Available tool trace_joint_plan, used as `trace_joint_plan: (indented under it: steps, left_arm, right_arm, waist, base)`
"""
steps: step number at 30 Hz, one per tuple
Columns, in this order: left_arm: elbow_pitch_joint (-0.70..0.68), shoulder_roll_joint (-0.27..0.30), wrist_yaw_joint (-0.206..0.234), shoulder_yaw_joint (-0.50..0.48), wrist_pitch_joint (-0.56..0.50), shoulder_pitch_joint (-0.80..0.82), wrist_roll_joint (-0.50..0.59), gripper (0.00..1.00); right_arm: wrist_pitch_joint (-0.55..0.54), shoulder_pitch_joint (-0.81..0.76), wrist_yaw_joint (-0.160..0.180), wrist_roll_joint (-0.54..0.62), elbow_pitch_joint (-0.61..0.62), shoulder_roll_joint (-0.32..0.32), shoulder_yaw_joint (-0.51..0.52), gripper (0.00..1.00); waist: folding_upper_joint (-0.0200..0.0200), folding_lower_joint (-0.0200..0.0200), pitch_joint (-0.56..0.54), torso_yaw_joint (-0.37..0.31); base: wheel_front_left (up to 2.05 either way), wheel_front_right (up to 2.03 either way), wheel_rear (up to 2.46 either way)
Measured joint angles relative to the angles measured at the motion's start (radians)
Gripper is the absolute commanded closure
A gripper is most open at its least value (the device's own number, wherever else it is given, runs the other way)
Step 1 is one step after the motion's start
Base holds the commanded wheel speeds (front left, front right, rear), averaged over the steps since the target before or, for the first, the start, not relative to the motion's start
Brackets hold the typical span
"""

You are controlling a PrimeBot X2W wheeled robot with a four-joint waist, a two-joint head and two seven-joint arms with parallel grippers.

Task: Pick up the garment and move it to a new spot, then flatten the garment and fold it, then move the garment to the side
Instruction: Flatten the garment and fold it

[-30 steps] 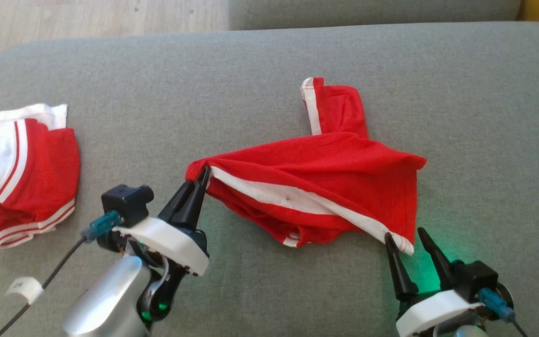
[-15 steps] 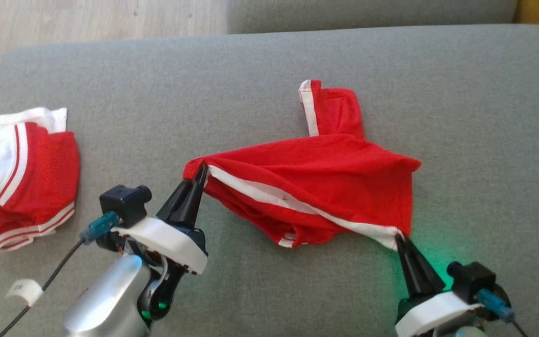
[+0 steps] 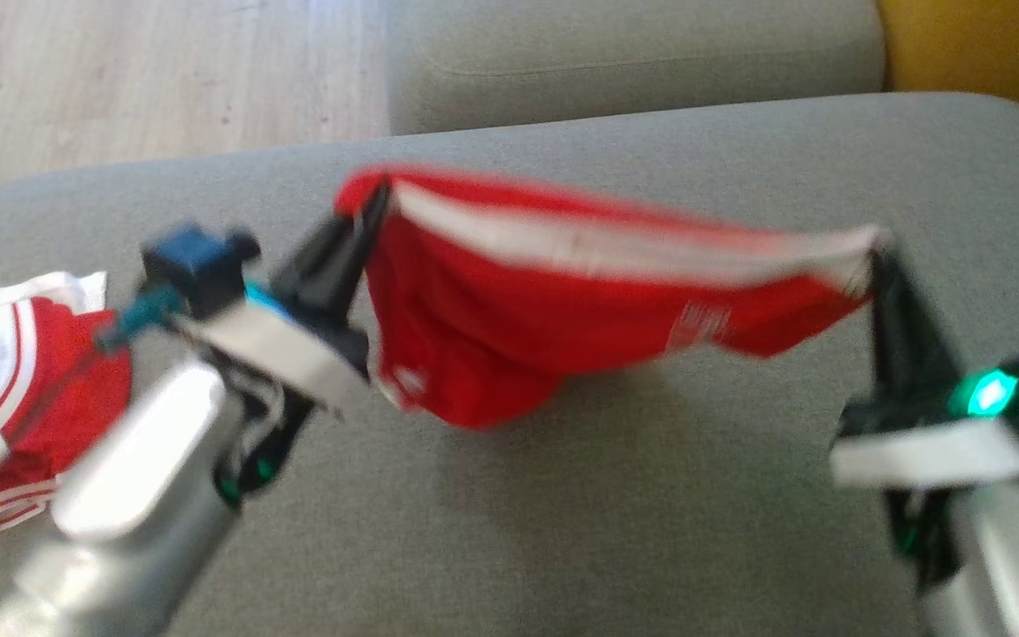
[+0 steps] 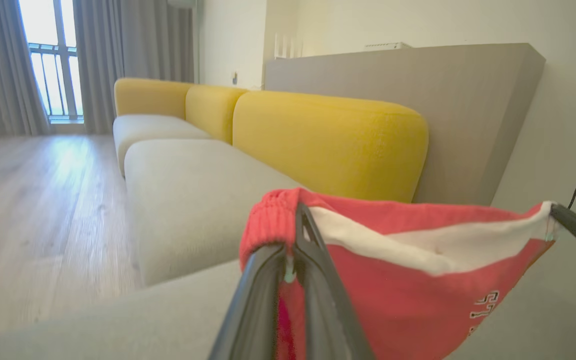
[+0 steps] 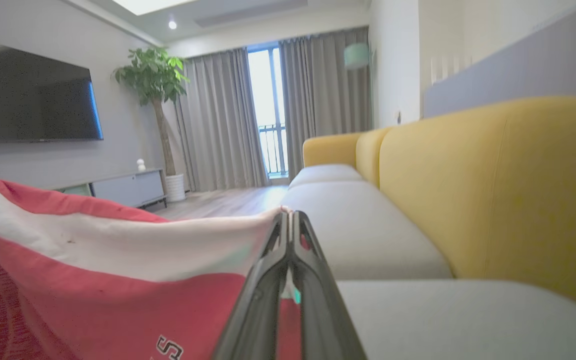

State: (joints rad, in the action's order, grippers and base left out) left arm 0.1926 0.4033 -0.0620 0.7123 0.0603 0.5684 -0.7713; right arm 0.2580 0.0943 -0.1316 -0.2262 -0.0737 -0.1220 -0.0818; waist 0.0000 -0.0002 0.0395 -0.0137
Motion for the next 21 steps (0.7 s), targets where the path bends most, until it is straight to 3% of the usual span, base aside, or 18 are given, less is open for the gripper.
trace_joint_plan:
  steps: [3,10,11,15,21]
  left_arm:
    - [-0.022,0.016,-0.004,-0.004,-0.028,0.074,0.017,1.00]
    - [0.018,0.020,-0.045,-0.005,-0.084,0.423,0.088,1.00]
    - [0.063,0.002,-0.054,-0.003,-0.064,0.538,0.126,1.00]
    - [0.190,-0.063,-0.063,0.002,0.039,0.736,0.179,1.00]
    - [0.363,-0.131,-0.063,0.008,0.183,0.878,0.223,1.00]
  right_arm:
    - [0.000,0.099,0.000,-0.030,0.004,-0.044,0.002,1.00]
    - [-0.033,0.567,0.000,-0.112,-0.080,-0.238,-0.046,1.00]
    - [-0.040,0.693,0.000,-0.134,-0.125,-0.282,-0.063,1.00]
    - [-0.038,0.891,0.000,-0.137,-0.213,-0.348,-0.098,1.00]
    - [-0.008,1.054,0.000,-0.138,-0.277,-0.400,-0.140,1.00]
  waist:
    - [0.0000,-0.0001,0.009,-0.009]
    - [0.0000,0.0003,0.106,-0.015]
    - [0.0000,0.0004,0.146,-0.014]
    - [0.0000,0.0005,0.231,-0.011]
    - [0.0000,0.0006,0.347,-0.009]
  base:
    - [0.00,0.00,0.00]
    - [0.00,0.00,0.00]
    - [0.00,0.00,0.00]
    - [0.00,0.00,0.00]
    - [0.00,0.00,0.00]
